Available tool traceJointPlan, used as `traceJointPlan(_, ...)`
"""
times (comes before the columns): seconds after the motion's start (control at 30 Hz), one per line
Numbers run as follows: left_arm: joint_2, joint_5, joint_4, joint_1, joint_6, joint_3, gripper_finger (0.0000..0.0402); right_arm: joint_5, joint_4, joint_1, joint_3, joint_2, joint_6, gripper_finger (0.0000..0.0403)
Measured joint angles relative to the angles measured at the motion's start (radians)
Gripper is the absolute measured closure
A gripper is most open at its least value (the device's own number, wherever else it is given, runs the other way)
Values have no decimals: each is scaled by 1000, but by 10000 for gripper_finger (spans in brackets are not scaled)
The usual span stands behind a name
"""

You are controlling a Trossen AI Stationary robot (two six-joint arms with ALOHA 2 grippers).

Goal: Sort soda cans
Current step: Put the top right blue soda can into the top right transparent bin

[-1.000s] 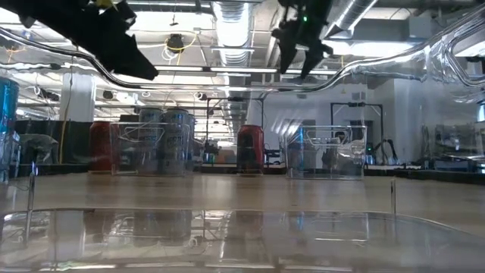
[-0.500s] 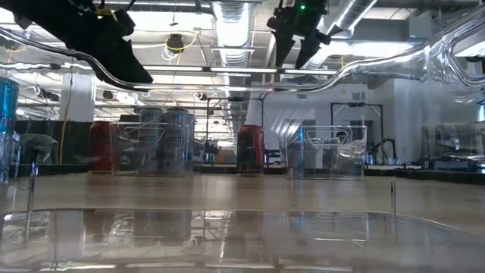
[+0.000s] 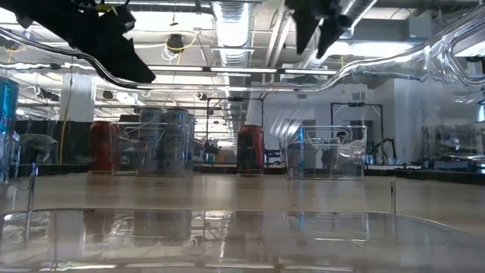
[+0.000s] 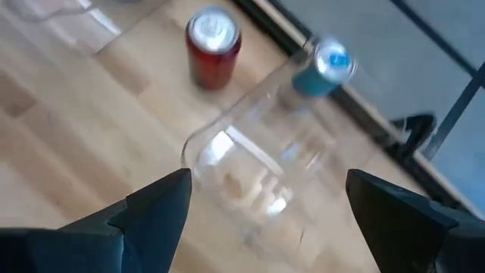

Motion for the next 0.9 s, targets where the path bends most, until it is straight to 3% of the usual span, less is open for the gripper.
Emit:
traceJointPlan(0.13,0,-1,11,0,36,0,172,2,-163,72,-1,-16,152,35)
traceJointPlan(0.27,0,-1,44,0,80,20,172,-98,-146,134,-37,-50,236,35)
traceJointPlan(0.77,0,2,110,0,211,76,172,-262,-155,461,-192,-88,646,35)
traceJointPlan(0.9,0,14,163,0,238,76,172,-299,-155,523,-215,-82,669,35)
